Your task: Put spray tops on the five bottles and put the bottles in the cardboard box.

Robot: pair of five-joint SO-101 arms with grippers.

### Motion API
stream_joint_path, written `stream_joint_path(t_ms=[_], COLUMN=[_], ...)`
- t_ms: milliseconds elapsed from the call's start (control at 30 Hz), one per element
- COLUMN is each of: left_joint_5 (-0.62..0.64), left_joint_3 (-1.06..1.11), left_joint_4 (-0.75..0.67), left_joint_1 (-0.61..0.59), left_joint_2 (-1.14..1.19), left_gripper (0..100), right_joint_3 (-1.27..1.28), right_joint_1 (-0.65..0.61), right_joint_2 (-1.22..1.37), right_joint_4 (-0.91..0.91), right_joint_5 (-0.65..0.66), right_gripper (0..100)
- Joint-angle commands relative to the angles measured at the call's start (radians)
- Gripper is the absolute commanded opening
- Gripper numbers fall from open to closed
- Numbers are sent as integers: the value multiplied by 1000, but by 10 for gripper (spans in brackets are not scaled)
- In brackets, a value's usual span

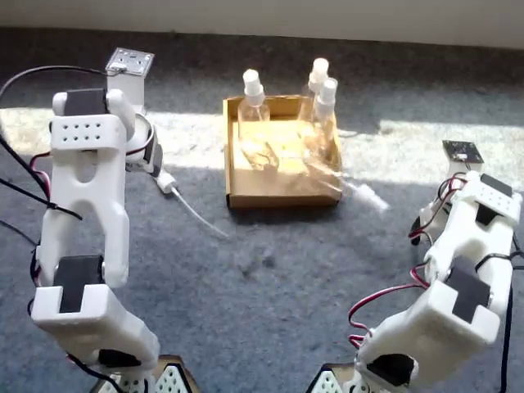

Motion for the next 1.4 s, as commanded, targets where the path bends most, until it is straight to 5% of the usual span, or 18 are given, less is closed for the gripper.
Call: stream_joint_path(t_ms=[0,167,800,1033,1367], left_joint_5=[69,81,83,244,374], left_joint_3=[93,162,133,111,90], left_joint_4=[-103,-144,-143,-249,-350], left_joint_1=[47,70,68,21,1], left_joint_2=[-56,-61,-59,-50,105], left_gripper=[158,158,158,158,158], right_joint_3=[-113,-120,-127,-127,-199], right_joint_1=[13,13,12,44,42], right_joint_2=[39,62,61,59,-147], right_joint_4=[-5,-5,64,74,173], right_joint_5=[-17,-18,-15,-17,-18], right_gripper=[49,197,202,0,3])
